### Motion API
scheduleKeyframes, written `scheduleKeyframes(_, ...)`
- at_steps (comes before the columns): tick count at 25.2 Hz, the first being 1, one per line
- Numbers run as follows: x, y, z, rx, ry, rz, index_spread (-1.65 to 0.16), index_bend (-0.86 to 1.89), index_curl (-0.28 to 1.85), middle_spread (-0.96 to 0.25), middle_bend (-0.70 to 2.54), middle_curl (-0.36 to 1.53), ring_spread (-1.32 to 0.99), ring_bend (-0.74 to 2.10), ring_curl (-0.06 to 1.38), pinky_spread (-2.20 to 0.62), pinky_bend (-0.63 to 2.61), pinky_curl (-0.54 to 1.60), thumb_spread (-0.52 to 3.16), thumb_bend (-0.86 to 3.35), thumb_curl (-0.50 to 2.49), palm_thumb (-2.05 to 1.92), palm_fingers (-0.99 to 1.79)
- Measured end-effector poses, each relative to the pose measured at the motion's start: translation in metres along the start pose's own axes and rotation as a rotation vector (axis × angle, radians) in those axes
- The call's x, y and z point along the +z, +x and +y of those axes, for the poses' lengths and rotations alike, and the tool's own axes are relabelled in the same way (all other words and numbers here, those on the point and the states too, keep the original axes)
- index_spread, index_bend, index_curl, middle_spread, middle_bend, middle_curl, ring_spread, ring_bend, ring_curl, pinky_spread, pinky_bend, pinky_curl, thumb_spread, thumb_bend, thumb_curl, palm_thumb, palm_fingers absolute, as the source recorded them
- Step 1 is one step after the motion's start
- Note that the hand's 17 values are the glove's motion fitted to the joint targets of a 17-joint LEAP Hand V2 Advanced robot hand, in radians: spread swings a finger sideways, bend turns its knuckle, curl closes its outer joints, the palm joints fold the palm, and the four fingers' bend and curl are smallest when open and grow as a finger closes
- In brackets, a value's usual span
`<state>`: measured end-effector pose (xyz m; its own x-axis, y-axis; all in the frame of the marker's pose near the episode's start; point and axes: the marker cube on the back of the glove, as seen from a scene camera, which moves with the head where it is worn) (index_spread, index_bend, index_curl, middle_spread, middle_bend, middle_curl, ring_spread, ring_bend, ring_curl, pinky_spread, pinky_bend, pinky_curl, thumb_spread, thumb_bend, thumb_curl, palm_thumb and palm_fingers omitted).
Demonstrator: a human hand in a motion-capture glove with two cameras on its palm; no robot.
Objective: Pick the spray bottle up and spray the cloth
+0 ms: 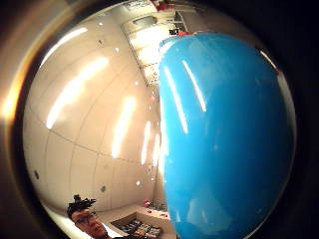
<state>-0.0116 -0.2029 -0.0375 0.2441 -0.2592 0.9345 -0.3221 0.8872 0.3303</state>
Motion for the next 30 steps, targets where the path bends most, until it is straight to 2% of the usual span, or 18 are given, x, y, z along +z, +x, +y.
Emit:
scheduleKeyframes(7, 0.024, 0.01, 0.022, 0.025, -0.155, 0.029, -0.1, 0.8, 0.57, -0.02, 0.66, 0.53, -0.05, 0.41, 0.4, 0.17, 0.06, 0.03, 0.93, 0.03, 0.71, 1.24, 0.61)
scheduleKeyframes(13, 0.086, -0.014, 0.075, 0.072, -0.45, 0.01, -0.1, 0.78, 0.57, -0.03, 0.67, 0.54, -0.05, 0.41, 0.41, 0.16, 0.08, 0.04, 0.9, 0.02, 0.73, 1.23, 0.64)
scheduleKeyframes(18, 0.135, -0.018, 0.105, 0.034, -0.645, 0.015, -0.1, 0.78, 0.58, -0.03, 0.67, 0.54, -0.05, 0.42, 0.41, 0.16, 0.08, 0.04, 0.87, 0.01, 0.74, 1.24, 0.65)
scheduleKeyframes(30, 0.163, 0.006, 0.111, 0.059, -0.756, 0.114, -0.1, 0.76, 0.58, -0.03, 0.65, 0.54, -0.04, 0.42, 0.42, 0.15, 0.1, 0.05, 0.83, 0.0, 0.76, 1.24, 0.67)
